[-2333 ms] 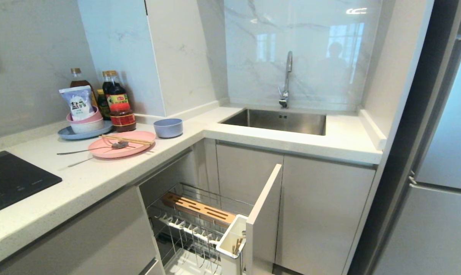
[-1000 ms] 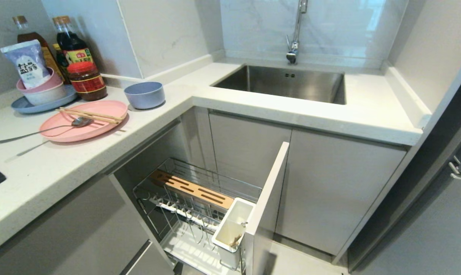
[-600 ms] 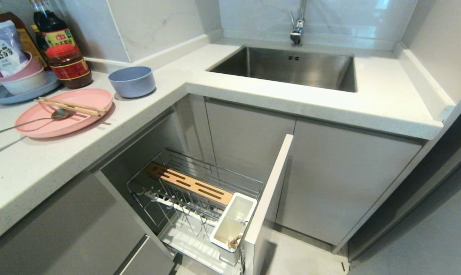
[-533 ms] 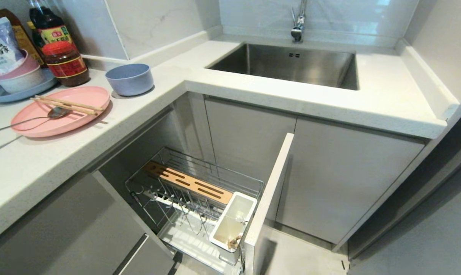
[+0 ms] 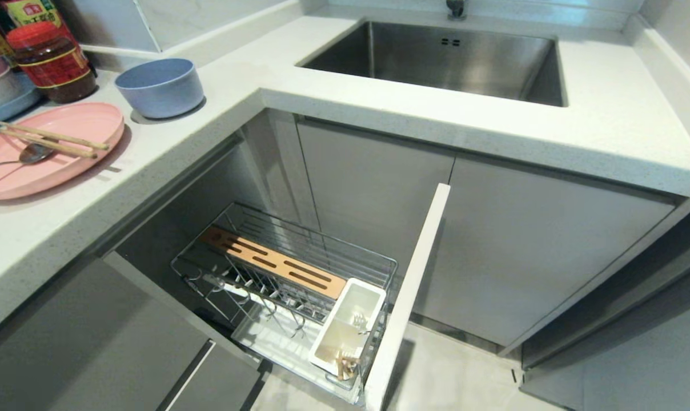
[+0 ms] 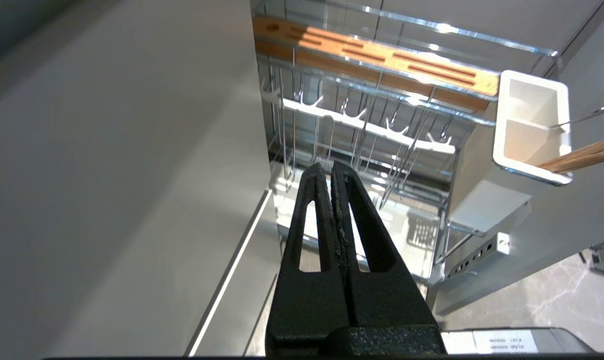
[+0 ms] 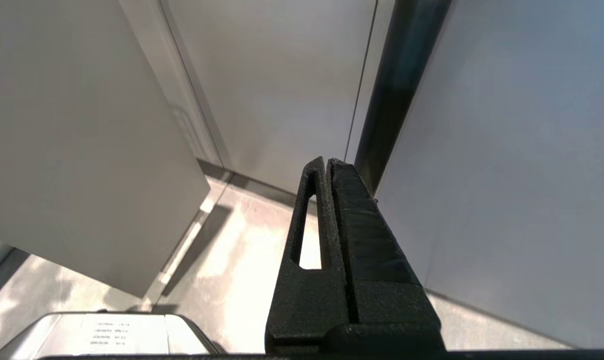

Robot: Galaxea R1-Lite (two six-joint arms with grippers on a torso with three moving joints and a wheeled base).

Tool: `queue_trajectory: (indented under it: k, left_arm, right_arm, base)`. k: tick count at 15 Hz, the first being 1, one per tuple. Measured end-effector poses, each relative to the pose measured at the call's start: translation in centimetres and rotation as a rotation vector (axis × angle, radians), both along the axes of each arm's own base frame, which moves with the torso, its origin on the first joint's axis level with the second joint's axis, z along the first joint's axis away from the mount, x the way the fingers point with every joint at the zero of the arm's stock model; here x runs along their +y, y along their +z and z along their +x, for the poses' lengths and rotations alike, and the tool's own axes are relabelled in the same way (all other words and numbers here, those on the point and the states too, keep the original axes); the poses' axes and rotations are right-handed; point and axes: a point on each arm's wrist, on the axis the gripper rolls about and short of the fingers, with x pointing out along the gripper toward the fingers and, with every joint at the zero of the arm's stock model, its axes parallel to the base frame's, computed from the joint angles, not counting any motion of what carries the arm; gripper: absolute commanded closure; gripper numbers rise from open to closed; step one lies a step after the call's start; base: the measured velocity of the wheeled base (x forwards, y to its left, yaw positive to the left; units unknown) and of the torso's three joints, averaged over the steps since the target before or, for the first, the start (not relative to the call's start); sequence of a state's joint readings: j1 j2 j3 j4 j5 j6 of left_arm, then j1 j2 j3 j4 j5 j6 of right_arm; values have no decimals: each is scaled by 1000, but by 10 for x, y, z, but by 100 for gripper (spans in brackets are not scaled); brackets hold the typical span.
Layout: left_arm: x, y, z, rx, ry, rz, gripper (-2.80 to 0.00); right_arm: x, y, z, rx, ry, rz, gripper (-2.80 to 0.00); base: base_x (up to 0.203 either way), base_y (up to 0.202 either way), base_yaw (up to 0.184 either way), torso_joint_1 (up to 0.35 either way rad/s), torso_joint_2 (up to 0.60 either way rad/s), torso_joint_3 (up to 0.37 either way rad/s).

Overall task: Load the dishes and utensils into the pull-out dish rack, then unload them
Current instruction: Pick up the bowl and place it in the cupboard

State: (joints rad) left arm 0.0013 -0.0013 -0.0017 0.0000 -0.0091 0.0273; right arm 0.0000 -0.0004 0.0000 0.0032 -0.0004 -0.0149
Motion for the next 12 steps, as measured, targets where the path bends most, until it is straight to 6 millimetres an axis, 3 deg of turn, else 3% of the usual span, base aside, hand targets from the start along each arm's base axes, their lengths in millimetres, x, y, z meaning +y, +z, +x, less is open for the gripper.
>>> queue_trajectory:
  k: [6,12]
  left_arm:
    - [0,0,0,0,0,-2,0]
    - [0,0,0,1,4,-15,0]
  right_arm:
    - [0,0,0,0,0,0,0]
    - [0,0,0,0,0,0,0]
  base:
    - [0,0,0,2,3,-194]
    - [0,0,0,1,2,-31]
